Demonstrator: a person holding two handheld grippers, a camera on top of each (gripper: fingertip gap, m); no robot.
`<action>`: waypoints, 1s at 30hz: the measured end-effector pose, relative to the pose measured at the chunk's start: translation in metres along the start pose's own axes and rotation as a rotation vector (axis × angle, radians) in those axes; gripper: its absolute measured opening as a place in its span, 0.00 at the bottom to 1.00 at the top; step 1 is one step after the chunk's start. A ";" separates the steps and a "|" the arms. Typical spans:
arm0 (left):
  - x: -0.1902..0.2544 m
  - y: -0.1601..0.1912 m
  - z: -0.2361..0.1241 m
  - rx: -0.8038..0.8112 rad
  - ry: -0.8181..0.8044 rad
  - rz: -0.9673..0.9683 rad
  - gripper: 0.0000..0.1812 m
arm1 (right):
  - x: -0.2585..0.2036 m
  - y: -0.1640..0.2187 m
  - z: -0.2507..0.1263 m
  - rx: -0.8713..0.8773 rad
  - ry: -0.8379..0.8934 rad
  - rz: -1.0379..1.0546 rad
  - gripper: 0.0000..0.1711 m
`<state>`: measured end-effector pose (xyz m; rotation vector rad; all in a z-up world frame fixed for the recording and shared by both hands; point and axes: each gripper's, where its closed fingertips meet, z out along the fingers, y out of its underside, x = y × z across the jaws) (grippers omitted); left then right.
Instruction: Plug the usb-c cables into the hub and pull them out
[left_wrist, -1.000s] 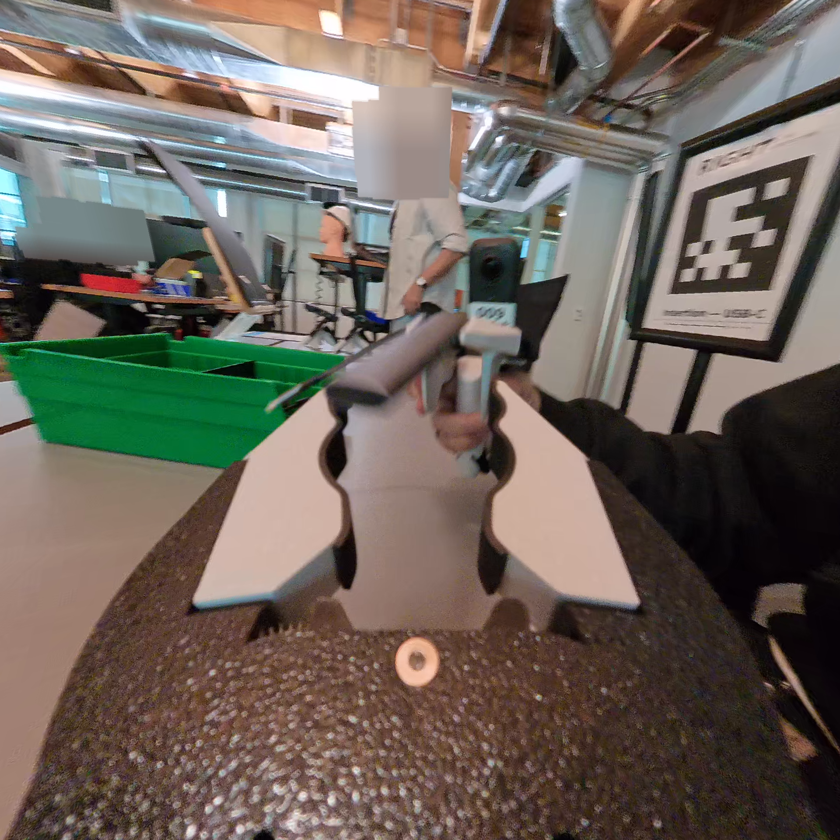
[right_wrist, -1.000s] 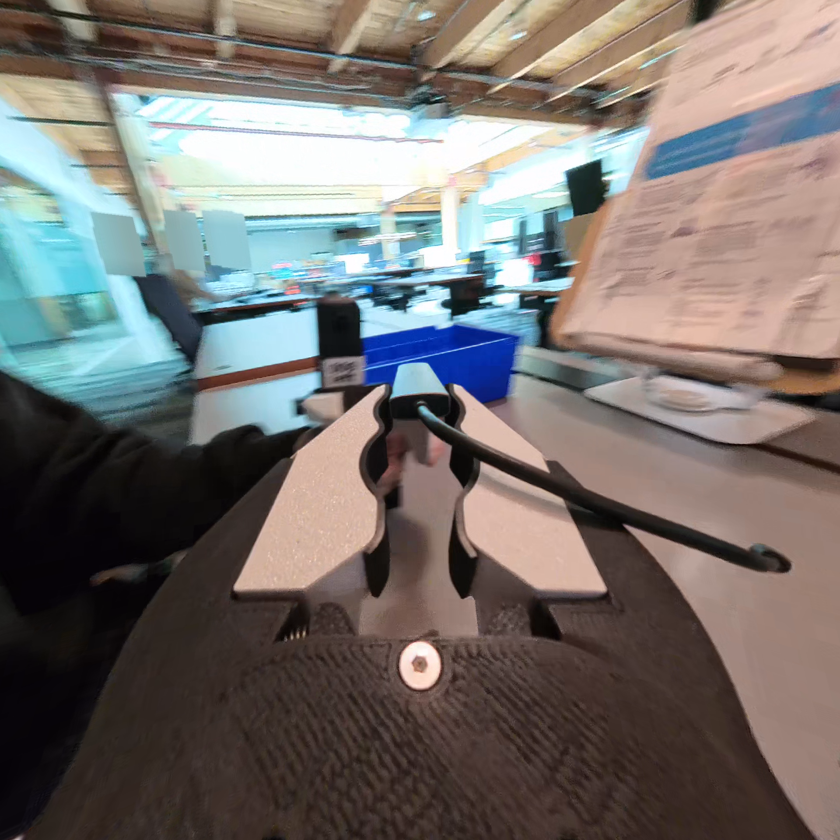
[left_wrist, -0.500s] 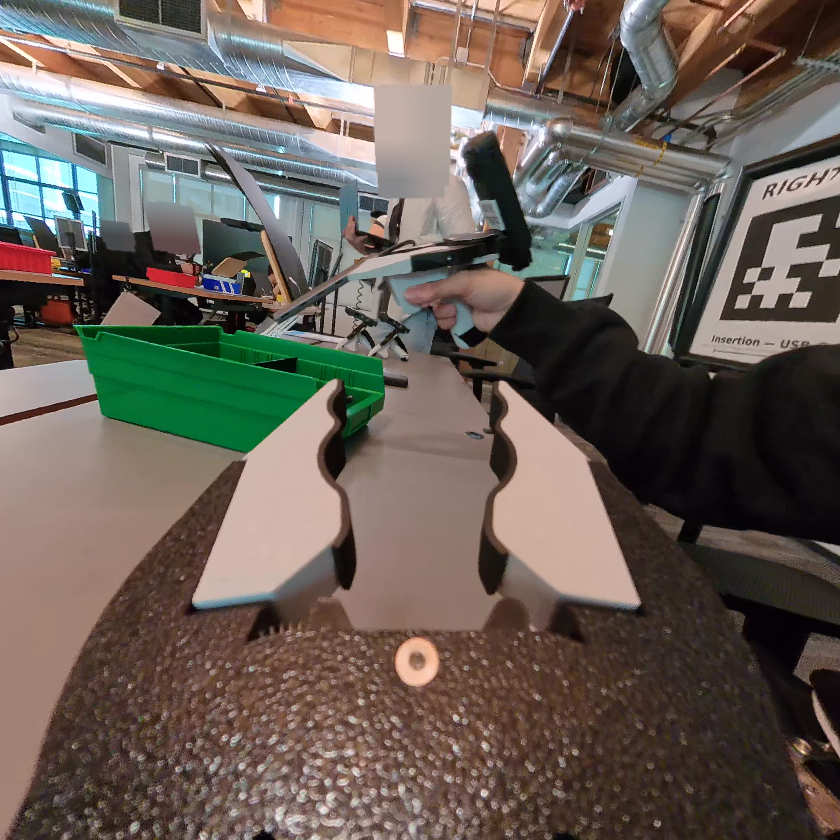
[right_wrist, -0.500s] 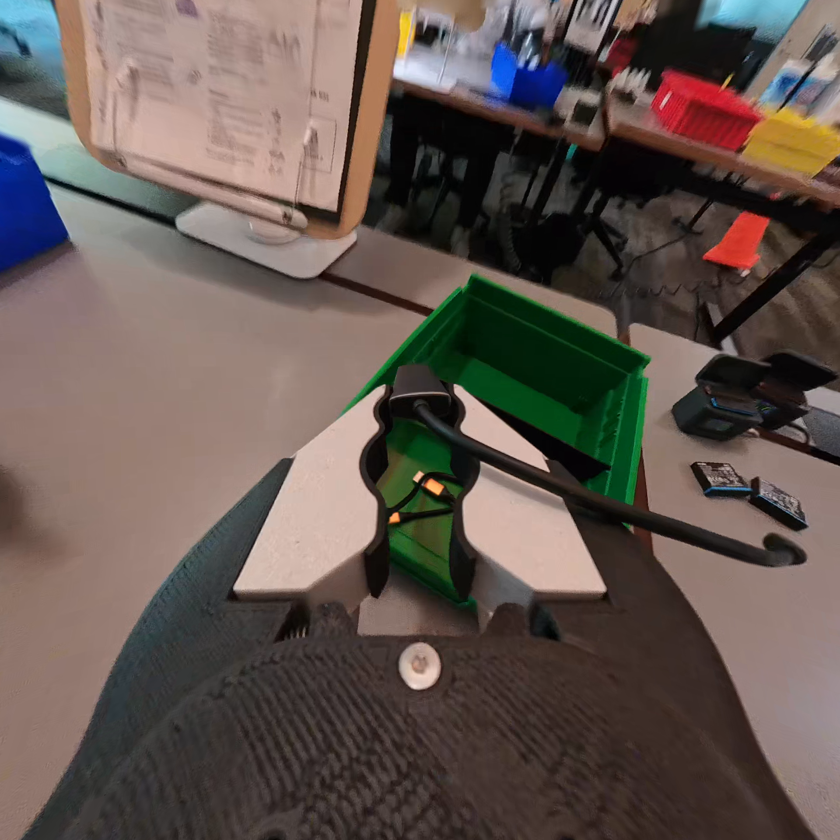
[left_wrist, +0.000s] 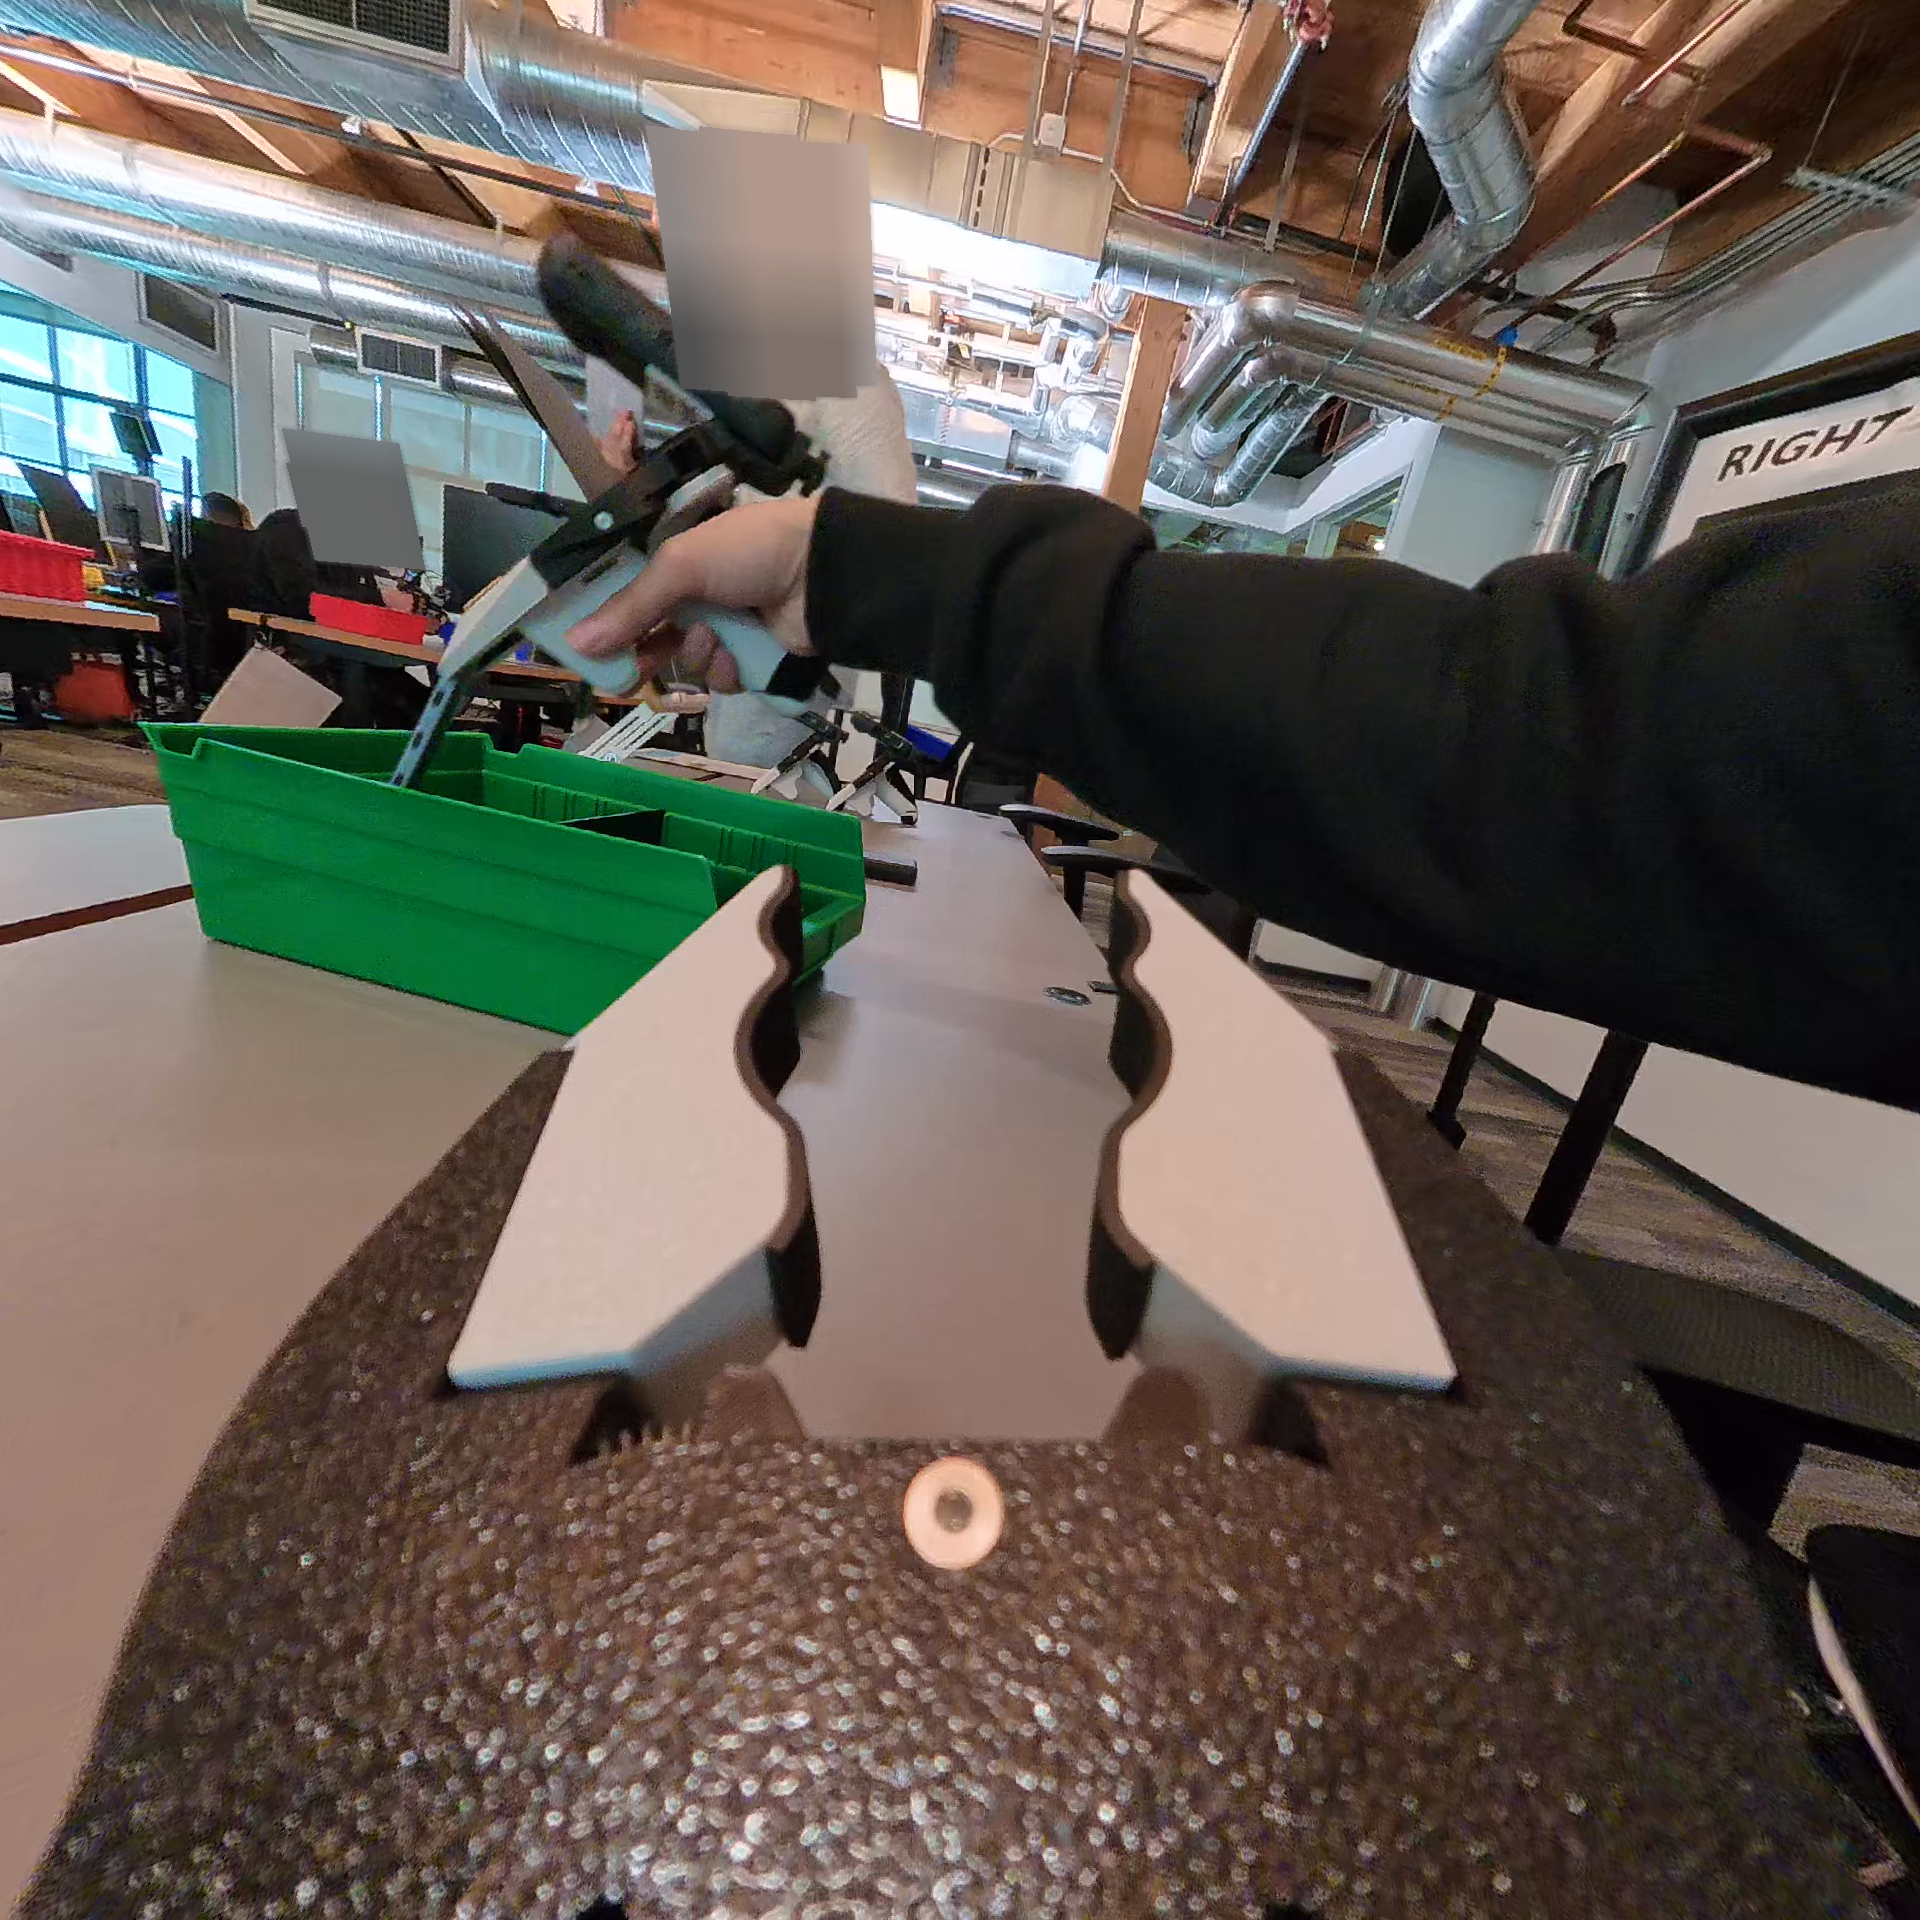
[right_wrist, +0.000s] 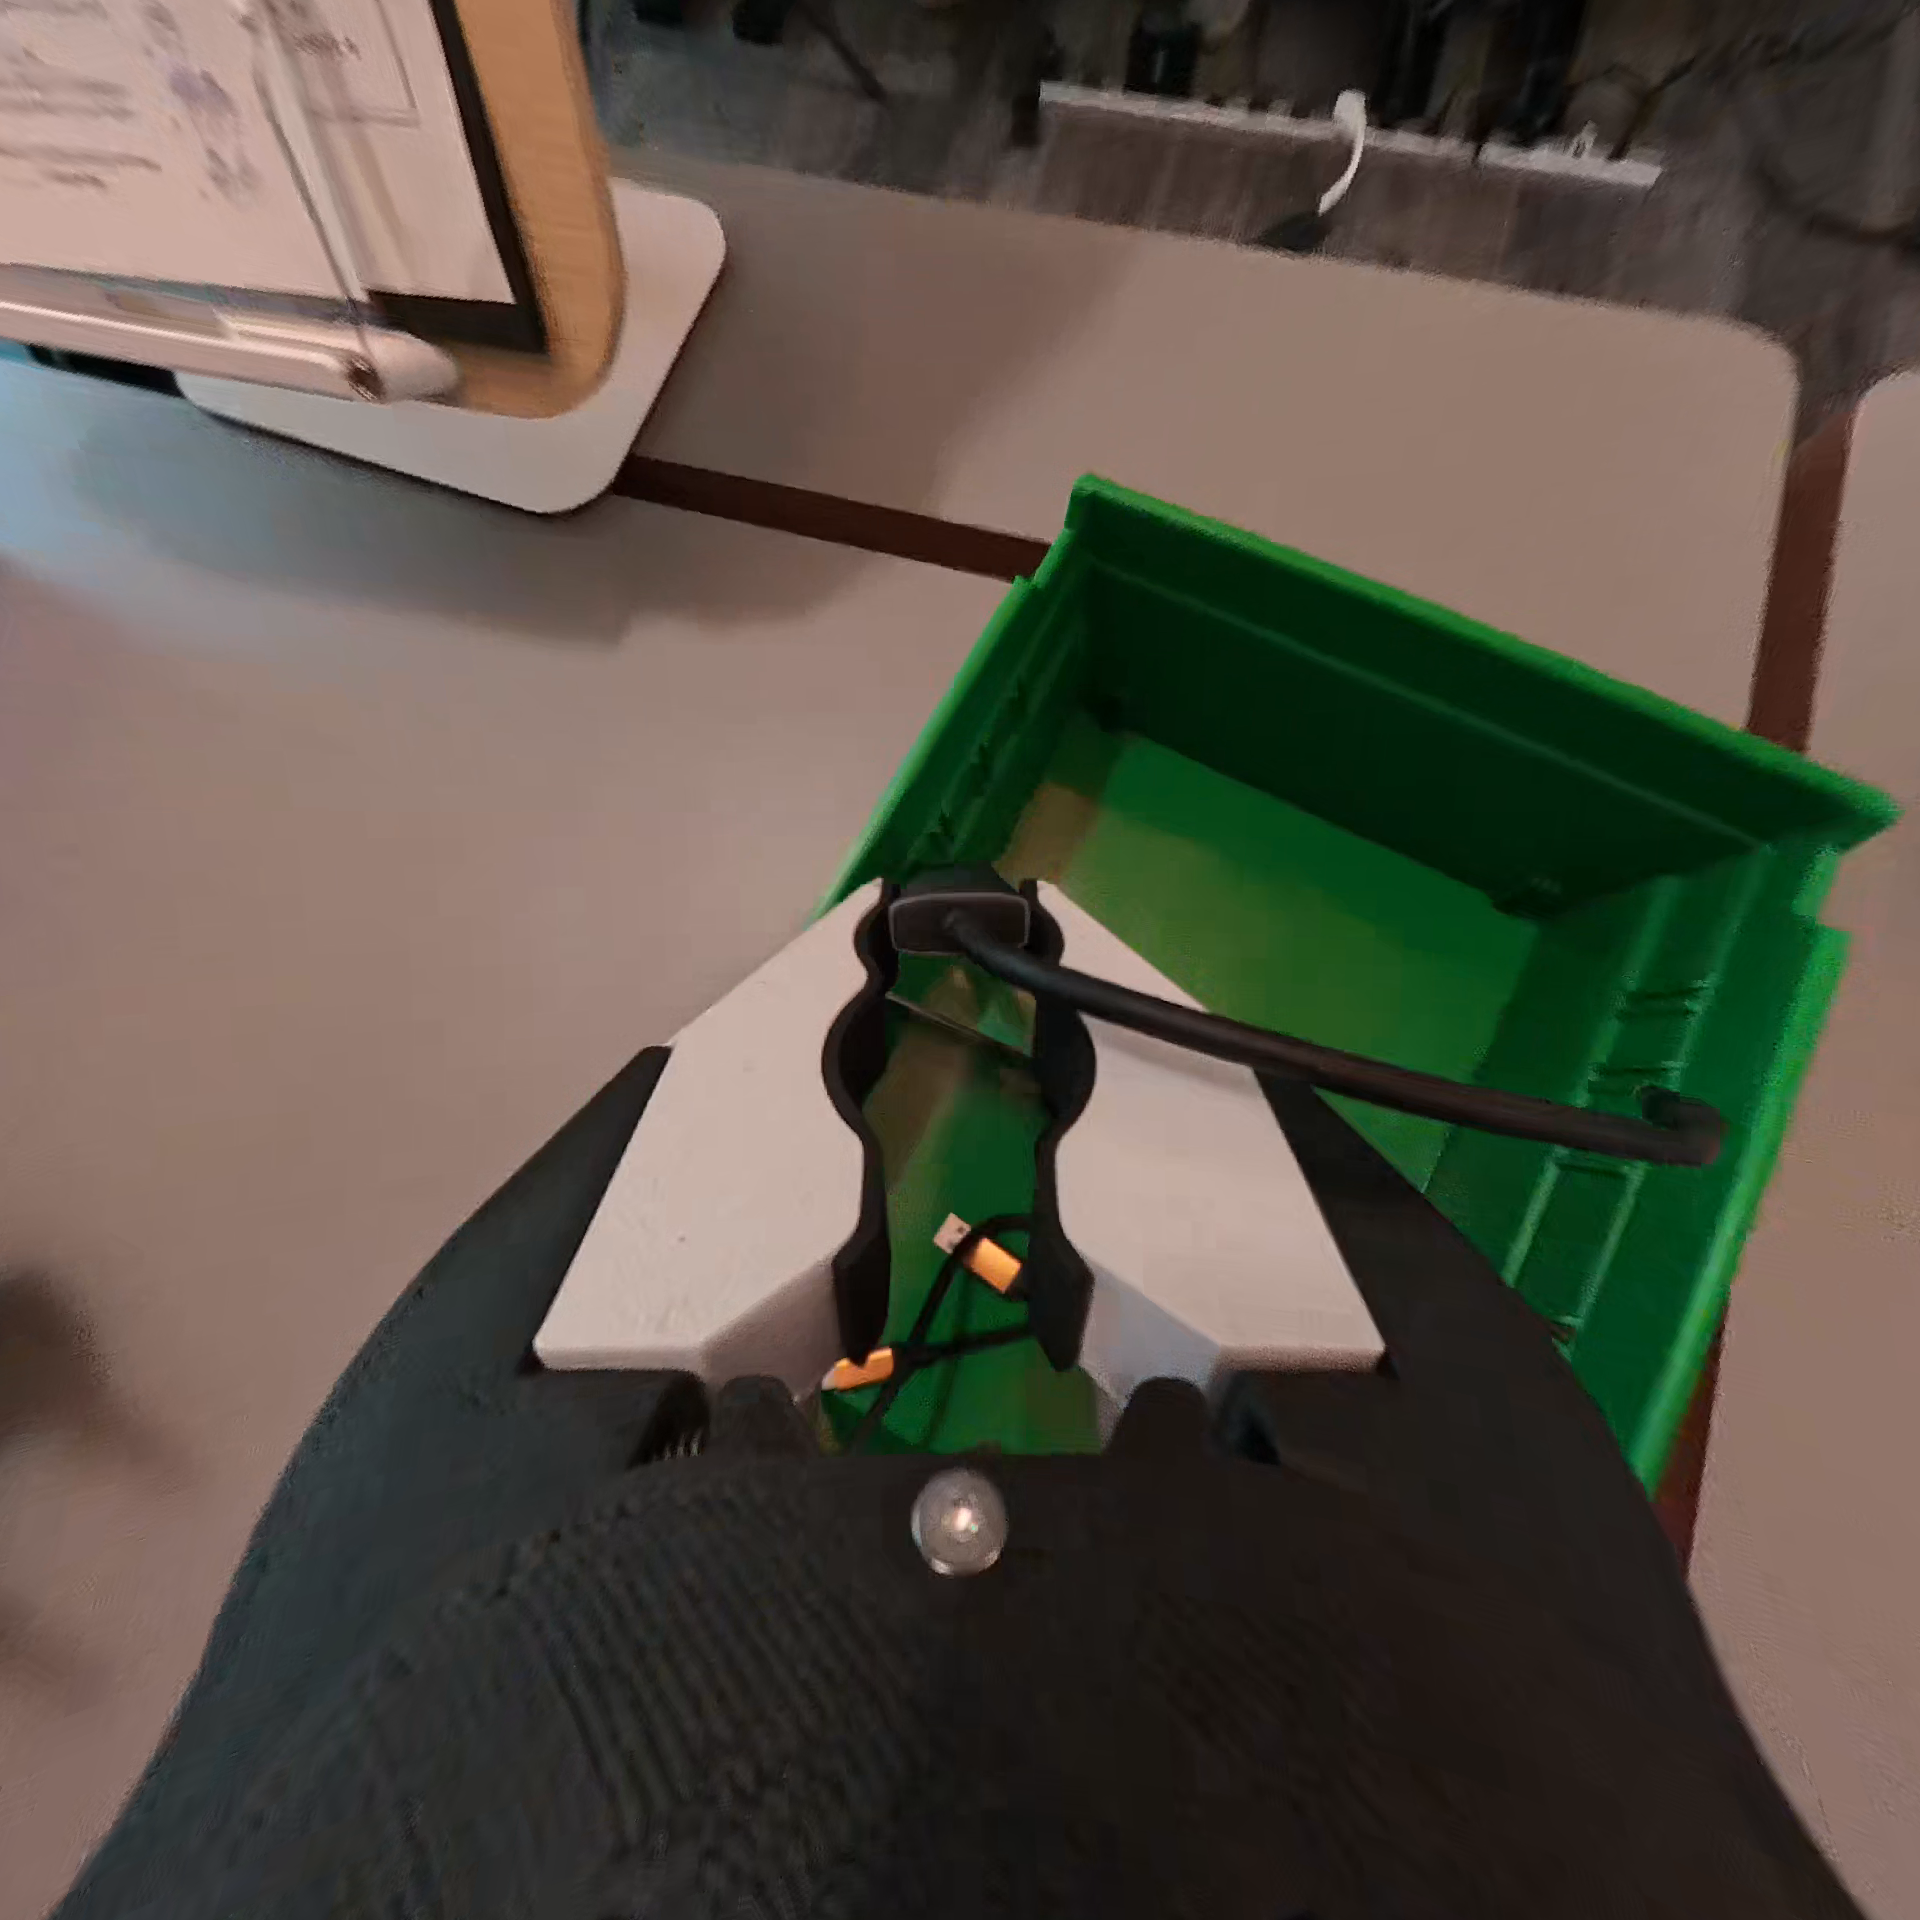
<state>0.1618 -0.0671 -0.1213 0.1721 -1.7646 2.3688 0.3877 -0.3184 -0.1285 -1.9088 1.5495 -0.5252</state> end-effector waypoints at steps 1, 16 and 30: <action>0.000 0.000 0.000 0.002 0.004 -0.004 0.31 | 0.002 0.007 0.009 -0.049 -0.014 0.009 0.13; -0.001 0.009 0.005 -0.030 0.013 -0.037 0.31 | 0.030 -0.006 -0.028 0.067 0.201 -0.052 0.35; -0.020 -0.080 -0.071 -0.090 -0.570 0.251 0.25 | -0.262 0.084 -0.056 0.872 -0.262 -0.356 0.34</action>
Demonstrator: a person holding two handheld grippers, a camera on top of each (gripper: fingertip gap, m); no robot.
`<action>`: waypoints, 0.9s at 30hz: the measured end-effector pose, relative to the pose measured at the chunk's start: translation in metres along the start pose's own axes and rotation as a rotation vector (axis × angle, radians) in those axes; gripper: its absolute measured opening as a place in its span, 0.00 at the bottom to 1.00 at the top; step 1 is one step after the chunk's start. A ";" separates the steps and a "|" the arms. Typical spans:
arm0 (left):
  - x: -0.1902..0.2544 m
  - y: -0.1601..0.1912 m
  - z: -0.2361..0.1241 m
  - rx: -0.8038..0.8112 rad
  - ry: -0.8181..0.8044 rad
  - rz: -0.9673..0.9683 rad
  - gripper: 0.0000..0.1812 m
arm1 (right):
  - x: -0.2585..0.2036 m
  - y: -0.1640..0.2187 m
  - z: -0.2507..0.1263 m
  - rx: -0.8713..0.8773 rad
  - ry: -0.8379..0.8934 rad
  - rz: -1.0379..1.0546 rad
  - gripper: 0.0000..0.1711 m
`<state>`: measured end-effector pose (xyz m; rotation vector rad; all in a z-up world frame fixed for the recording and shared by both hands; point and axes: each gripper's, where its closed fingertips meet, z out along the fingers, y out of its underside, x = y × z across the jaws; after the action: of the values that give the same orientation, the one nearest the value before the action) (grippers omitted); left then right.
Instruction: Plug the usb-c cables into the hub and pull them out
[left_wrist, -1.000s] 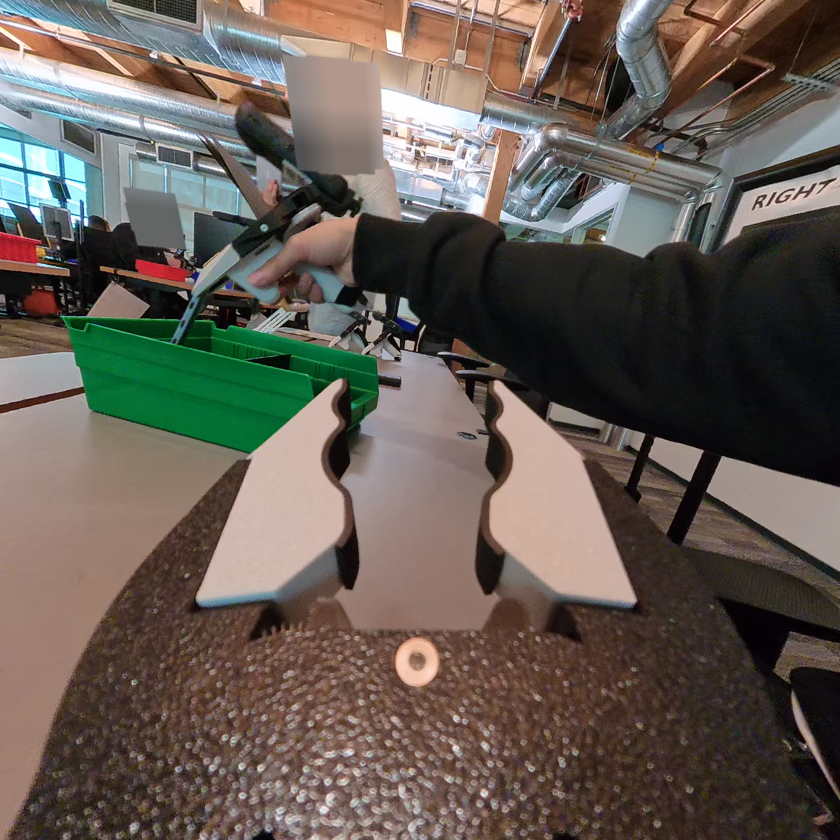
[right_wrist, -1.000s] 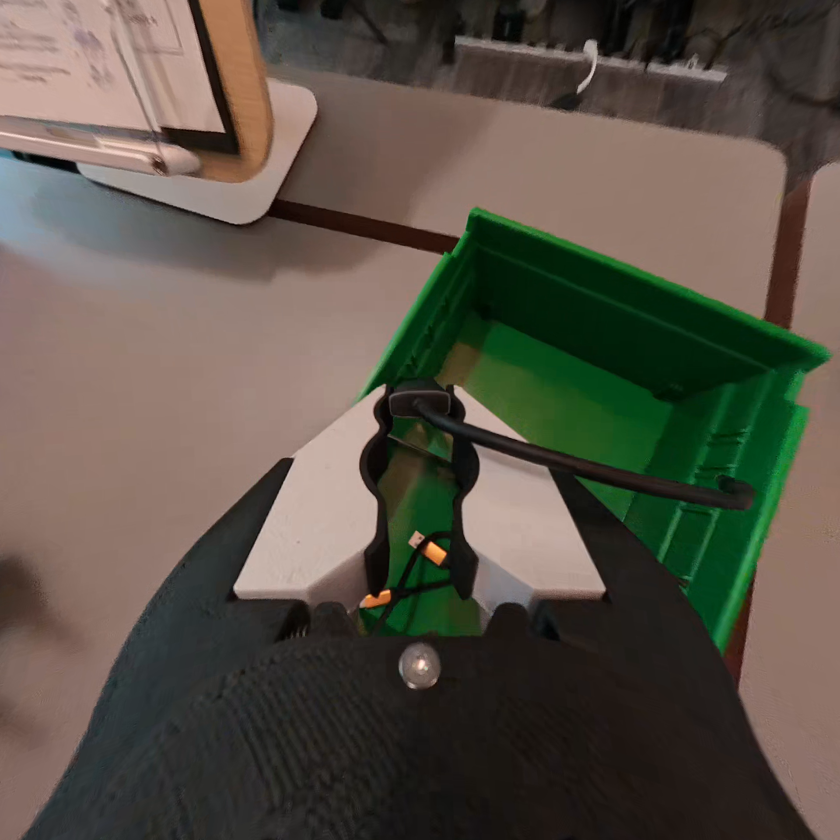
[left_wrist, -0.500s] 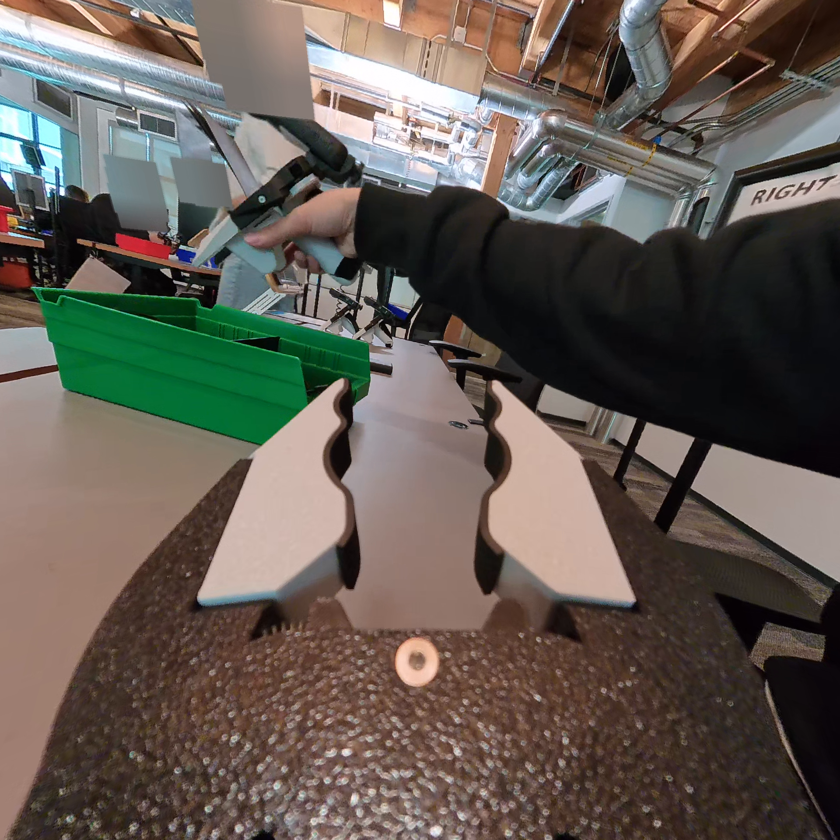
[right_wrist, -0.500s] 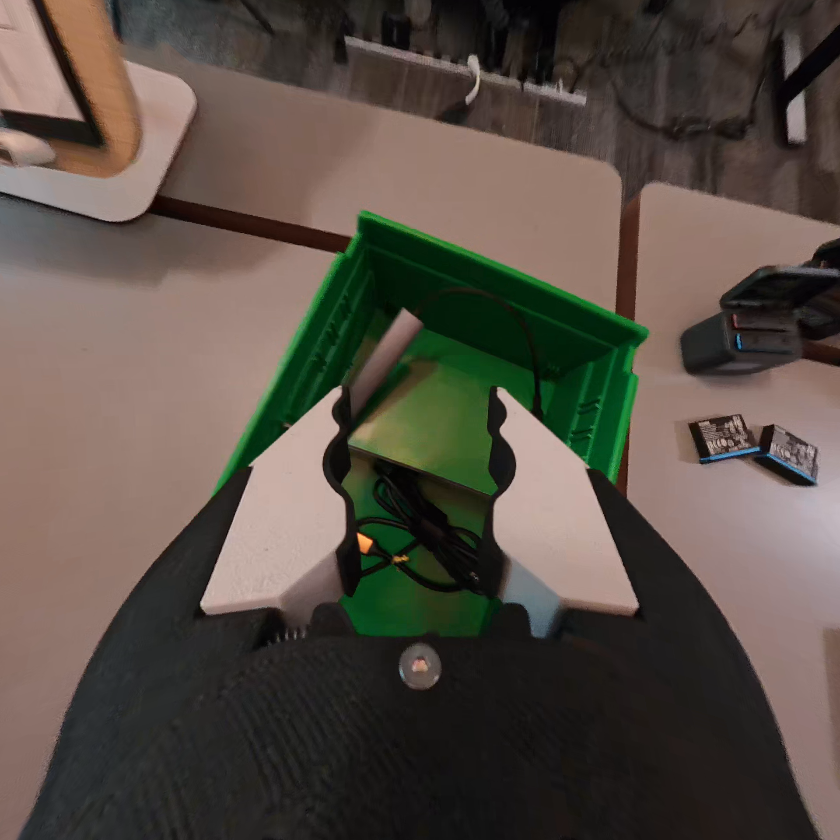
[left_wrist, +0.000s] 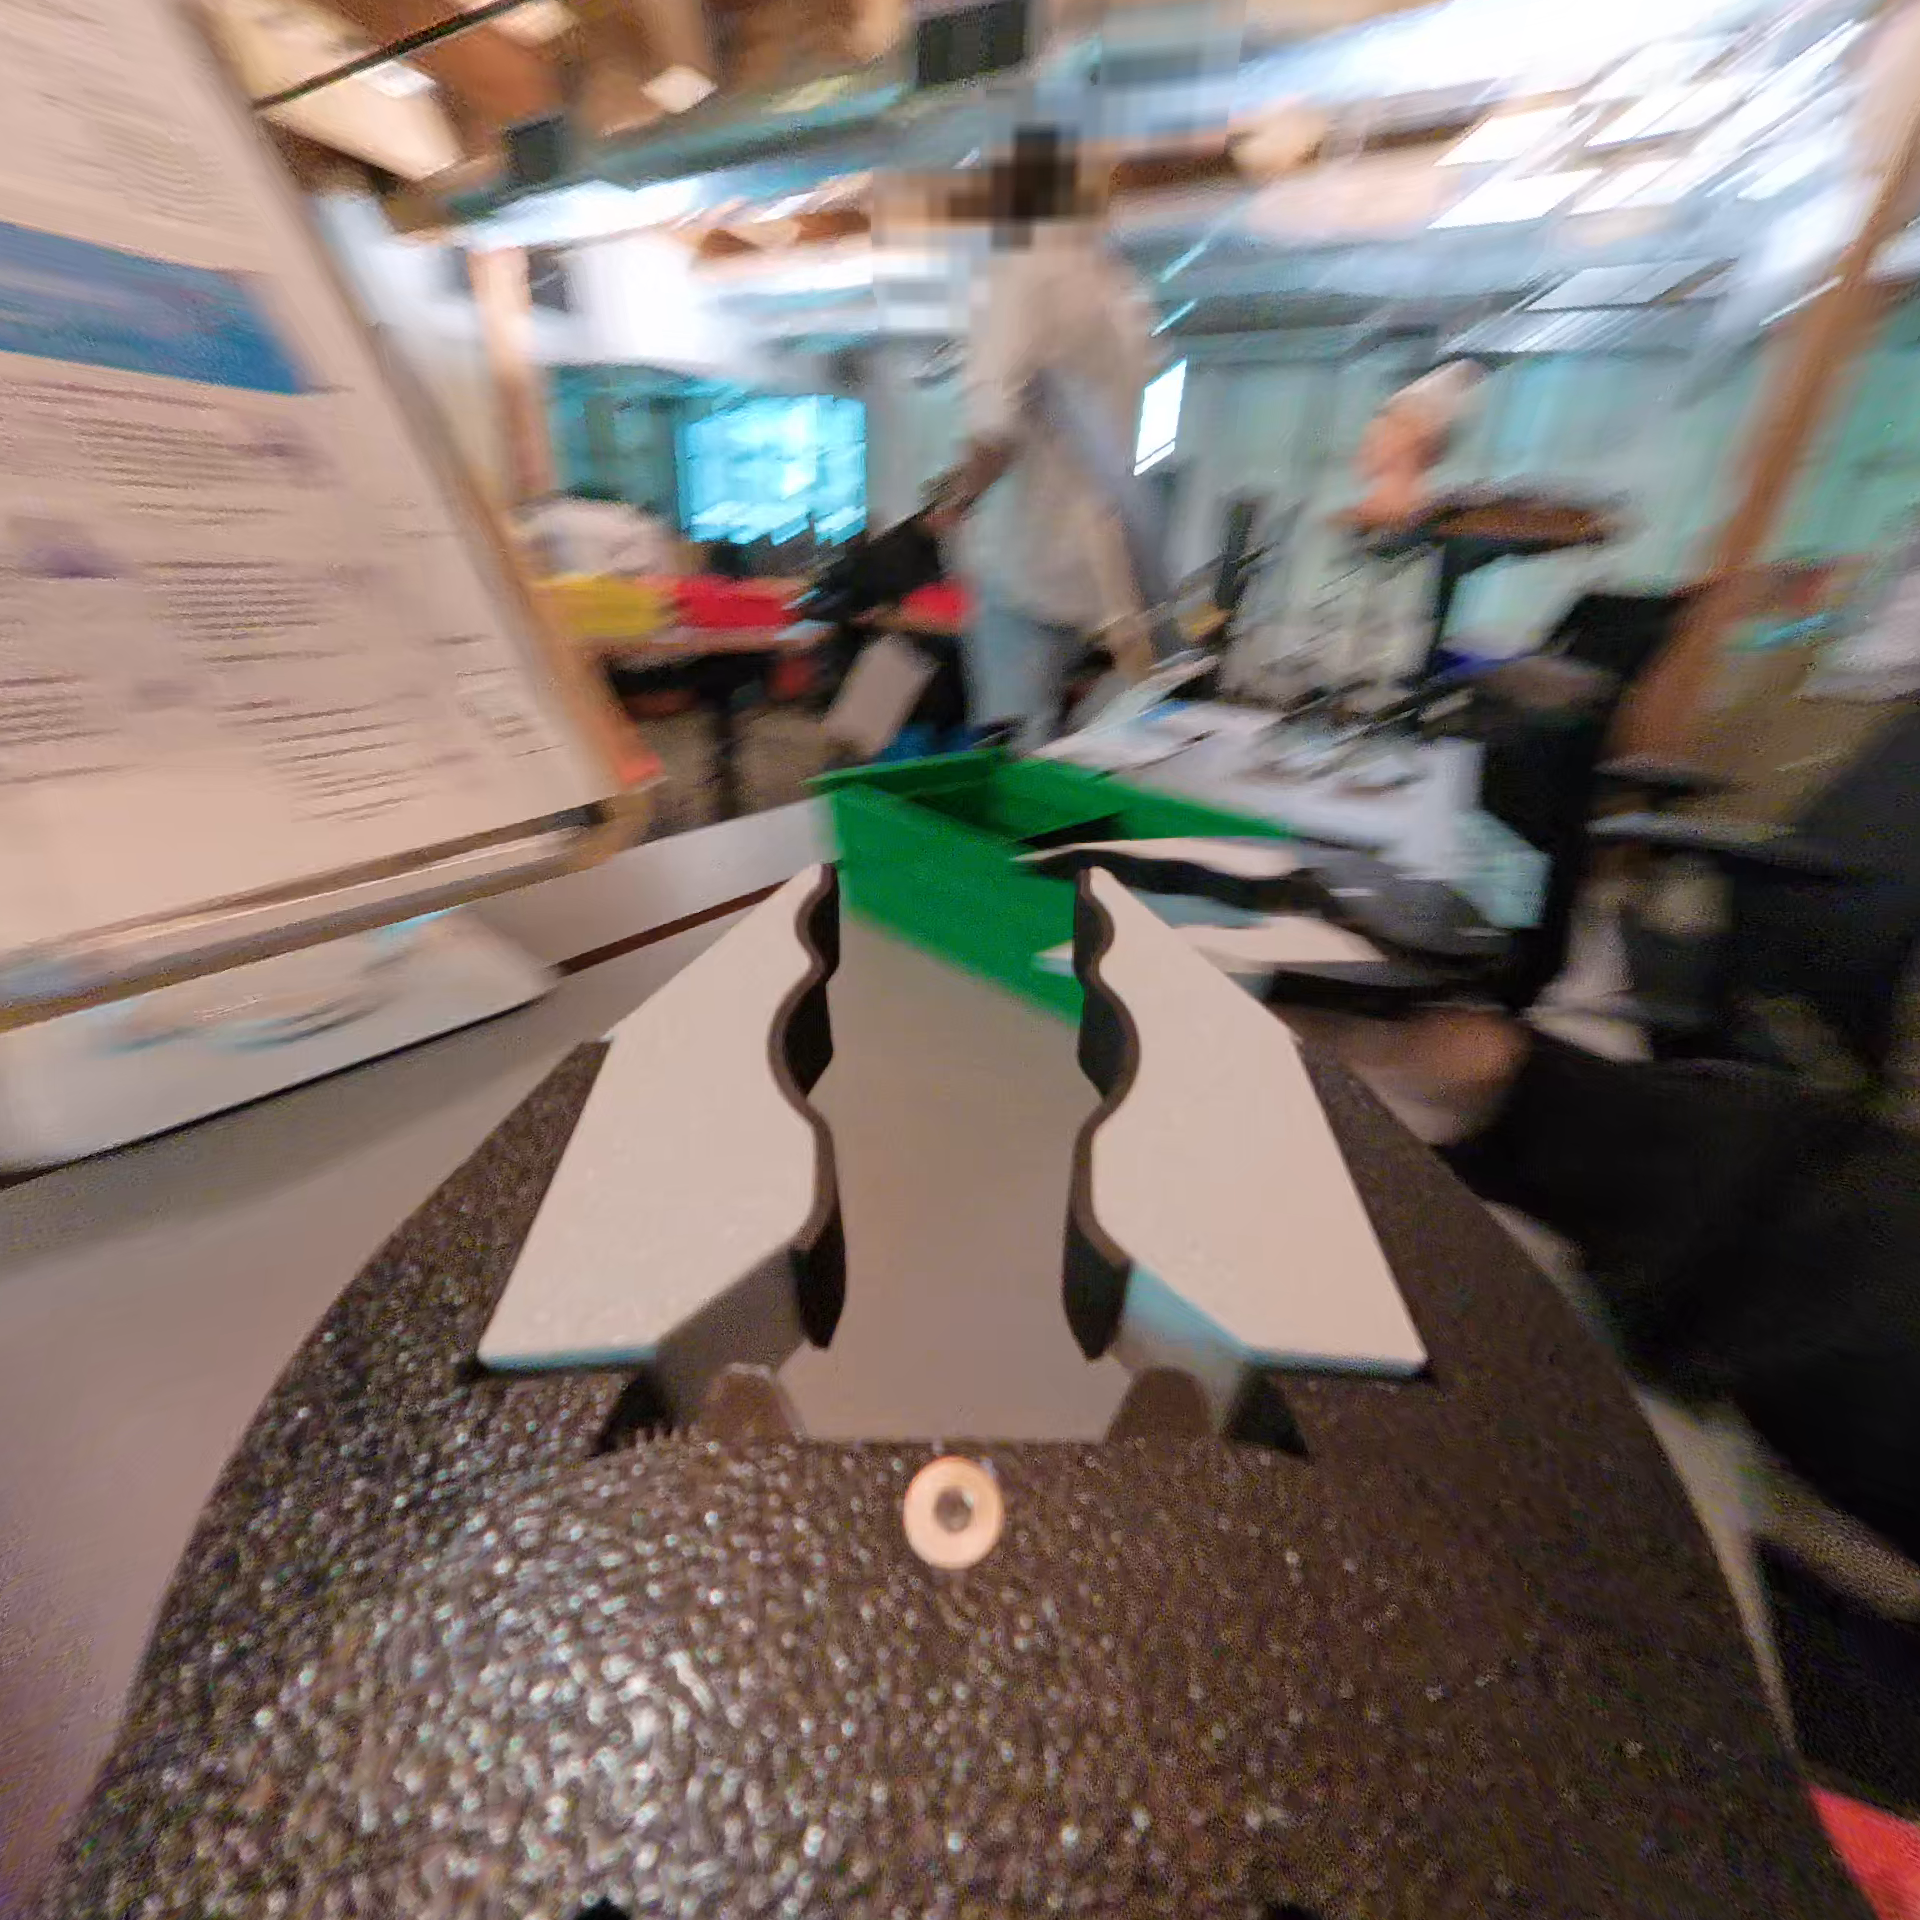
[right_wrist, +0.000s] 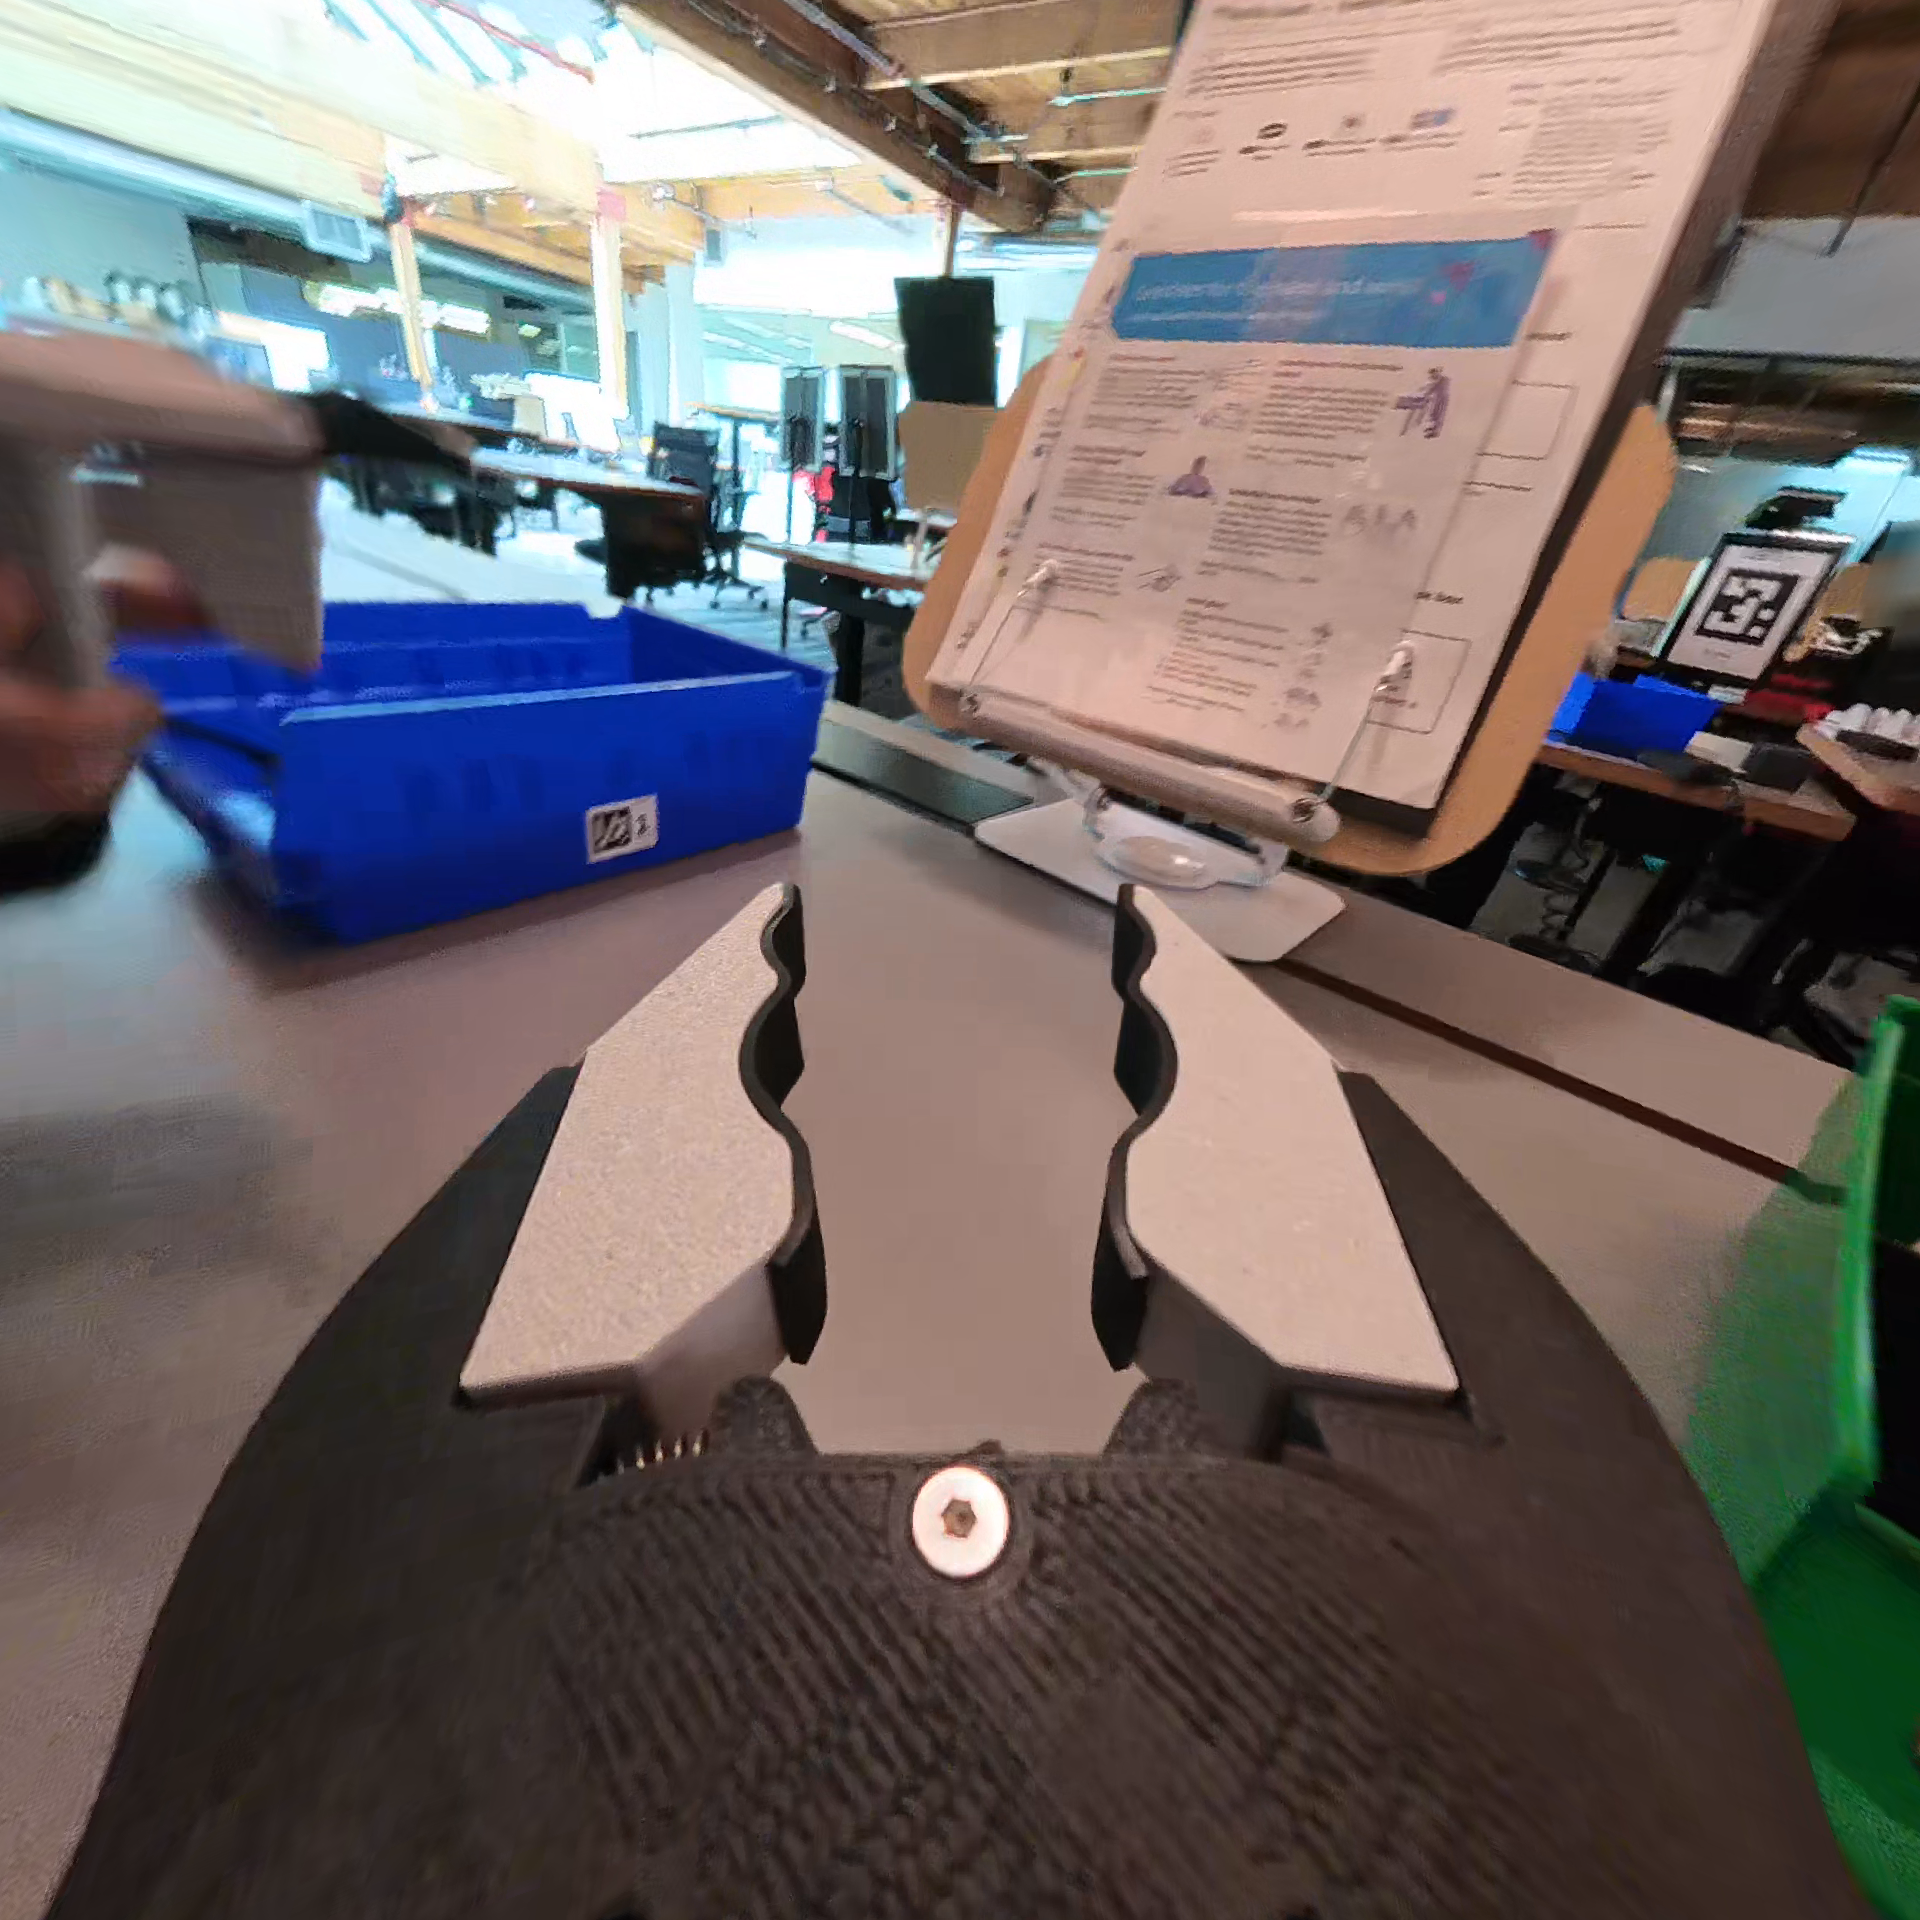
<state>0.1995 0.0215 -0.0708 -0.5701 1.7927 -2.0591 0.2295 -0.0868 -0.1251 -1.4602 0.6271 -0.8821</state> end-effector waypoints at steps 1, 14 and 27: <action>-0.028 -0.003 -0.018 -0.083 -0.121 0.051 0.25 | -0.009 0.005 -0.004 -0.017 -0.020 -0.022 0.35; -0.188 0.121 -0.174 -1.089 -0.439 -0.389 0.35 | -0.028 -0.005 -0.033 -0.101 -0.119 -0.076 0.38; -0.201 0.166 -0.184 -1.441 -0.668 -0.484 0.21 | -0.013 -0.035 -0.059 -0.015 -0.083 -0.060 0.38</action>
<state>0.2772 0.2568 -0.2710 -1.8604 2.4715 -0.1950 0.1693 -0.1071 -0.0949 -1.5283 0.5317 -0.8601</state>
